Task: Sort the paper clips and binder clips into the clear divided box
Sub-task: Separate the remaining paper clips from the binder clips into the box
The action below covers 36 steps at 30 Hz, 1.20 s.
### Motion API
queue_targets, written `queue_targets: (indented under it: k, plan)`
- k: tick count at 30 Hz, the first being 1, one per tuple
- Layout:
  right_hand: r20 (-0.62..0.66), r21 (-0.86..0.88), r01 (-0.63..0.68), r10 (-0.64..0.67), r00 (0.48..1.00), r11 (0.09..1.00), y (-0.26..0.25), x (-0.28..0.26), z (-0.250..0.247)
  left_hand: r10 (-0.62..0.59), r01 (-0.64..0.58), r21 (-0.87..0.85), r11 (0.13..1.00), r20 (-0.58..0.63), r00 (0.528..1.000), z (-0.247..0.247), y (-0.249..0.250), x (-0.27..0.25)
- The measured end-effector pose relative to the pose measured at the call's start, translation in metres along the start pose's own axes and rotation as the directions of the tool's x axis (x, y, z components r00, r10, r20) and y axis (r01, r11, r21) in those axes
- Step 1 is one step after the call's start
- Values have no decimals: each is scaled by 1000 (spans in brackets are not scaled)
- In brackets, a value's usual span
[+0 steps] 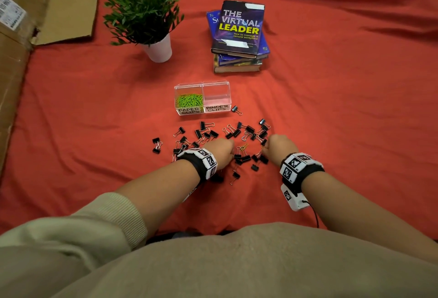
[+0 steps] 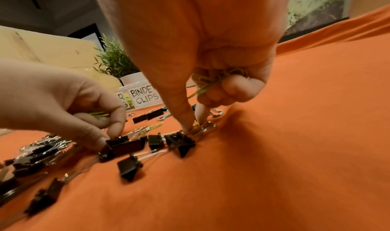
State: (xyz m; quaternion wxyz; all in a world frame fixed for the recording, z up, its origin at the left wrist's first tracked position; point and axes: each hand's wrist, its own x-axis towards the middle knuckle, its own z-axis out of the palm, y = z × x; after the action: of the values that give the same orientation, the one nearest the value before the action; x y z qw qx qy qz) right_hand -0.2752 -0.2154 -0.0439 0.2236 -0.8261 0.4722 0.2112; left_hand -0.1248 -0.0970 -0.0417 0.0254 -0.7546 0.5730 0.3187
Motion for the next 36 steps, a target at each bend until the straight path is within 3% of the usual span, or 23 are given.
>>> queue_targets:
  k: [5, 8, 10, 13, 15, 17, 19, 21, 24, 27, 31, 33, 36]
  plan:
    - [59, 92, 1, -7, 998, 996, -3, 3, 0, 0, 0, 2, 1000, 22, 1000, -1, -1, -2]
    - [77, 327, -19, -7, 997, 945, -1, 1, -5, -17, 20, -106, 994, 23, 1000, -4, -3, -4]
    - [109, 544, -51, -10, 994, 837, 2, -1, -11, -42, 37, -223, 974, -17, 999, -7, -7, -6]
    - [202, 794, -122, -69, 977, 596, 3, -3, -20, -93, 67, -362, 930, -55, 994, -12, -14, -7]
    - [231, 882, -157, -116, 966, 445, 1, -2, -25, -120, 83, -423, 902, -62, 991, -18, -18, -10]
    - [239, 900, -165, -139, 961, 402, -2, 0, -26, -133, 92, -476, 875, -54, 990, -23, -21, -12]
    - [236, 886, -158, -131, 963, 436, -6, 2, -23, -149, 111, -536, 837, -28, 988, -27, -23, -13]
    - [217, 842, -124, -118, 969, 525, -11, 4, -19, -178, 145, -613, 776, 8, 984, -28, -25, -14]
    - [121, 684, 9, -125, 985, 729, -18, 6, -12, -214, 191, -695, 693, 55, 975, -27, -25, -12]
    - [14, 460, 190, -221, 975, 867, -24, 7, -6, -237, 208, -717, 665, 62, 970, -28, -22, -10]
    - [-1, 216, 322, -329, 944, 922, -27, 7, 1, -286, 207, -755, 622, 28, 958, -25, -18, -2]
    - [11, 165, 336, -342, 940, 927, -26, 8, 4, -313, 199, -738, 645, -17, 950, -23, -15, 3]
    - [46, 67, 320, -324, 945, 945, -28, 5, 6, -283, 173, -573, 801, -108, 953, -21, -10, 8]
